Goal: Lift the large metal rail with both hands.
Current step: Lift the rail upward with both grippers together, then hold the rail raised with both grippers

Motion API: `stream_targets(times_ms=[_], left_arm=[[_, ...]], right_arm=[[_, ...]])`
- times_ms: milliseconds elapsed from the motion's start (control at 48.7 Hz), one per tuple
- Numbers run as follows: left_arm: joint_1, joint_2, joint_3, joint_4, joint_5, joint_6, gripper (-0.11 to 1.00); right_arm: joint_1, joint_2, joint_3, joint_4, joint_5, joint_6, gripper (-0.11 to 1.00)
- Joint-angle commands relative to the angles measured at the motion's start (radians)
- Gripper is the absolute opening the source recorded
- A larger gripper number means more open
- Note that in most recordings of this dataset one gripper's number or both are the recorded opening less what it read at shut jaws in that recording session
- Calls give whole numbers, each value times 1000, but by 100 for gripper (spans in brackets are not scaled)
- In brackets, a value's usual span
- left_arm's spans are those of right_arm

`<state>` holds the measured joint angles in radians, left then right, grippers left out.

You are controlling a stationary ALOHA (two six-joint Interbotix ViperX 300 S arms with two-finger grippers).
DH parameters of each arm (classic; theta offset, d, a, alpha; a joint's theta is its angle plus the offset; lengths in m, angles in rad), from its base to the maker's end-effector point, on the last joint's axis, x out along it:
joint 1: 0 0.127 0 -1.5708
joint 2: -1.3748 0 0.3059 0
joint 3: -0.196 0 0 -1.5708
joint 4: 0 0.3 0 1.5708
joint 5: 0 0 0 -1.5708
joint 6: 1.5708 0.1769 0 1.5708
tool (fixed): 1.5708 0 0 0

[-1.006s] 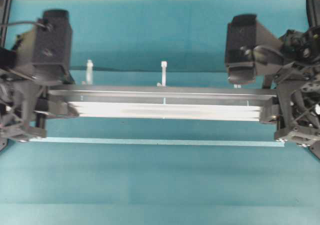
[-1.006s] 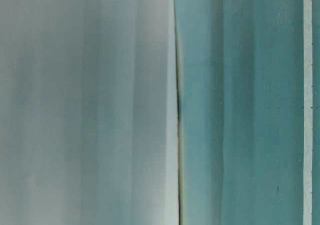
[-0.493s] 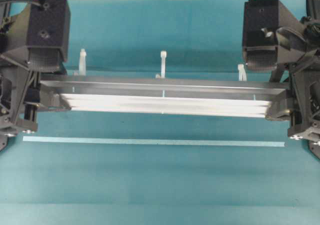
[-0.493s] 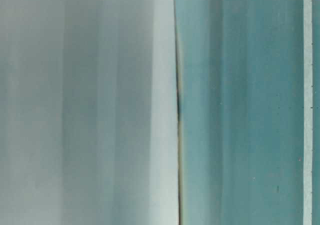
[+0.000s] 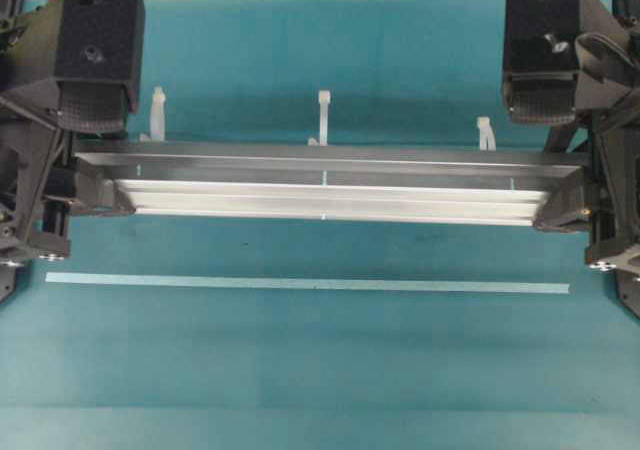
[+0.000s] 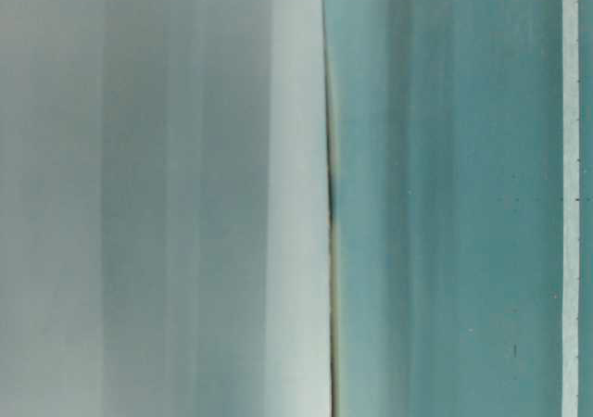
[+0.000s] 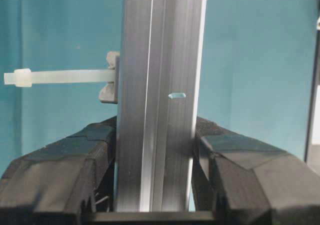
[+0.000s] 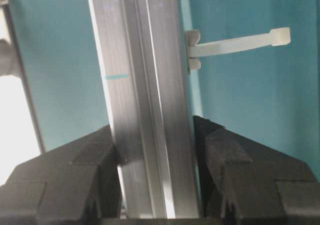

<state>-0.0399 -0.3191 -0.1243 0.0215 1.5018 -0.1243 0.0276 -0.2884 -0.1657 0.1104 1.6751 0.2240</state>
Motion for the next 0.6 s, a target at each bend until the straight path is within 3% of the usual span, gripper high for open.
stream_targets(times_ms=[0,575], left_arm=[[11,-8,-34,8,-3,-9,37],[17,2,-28,8,-3,-5,37]], right_arm=[[3,-11,-37,6,-8,21,40],[3,-6,-8,5,-11,15,40]])
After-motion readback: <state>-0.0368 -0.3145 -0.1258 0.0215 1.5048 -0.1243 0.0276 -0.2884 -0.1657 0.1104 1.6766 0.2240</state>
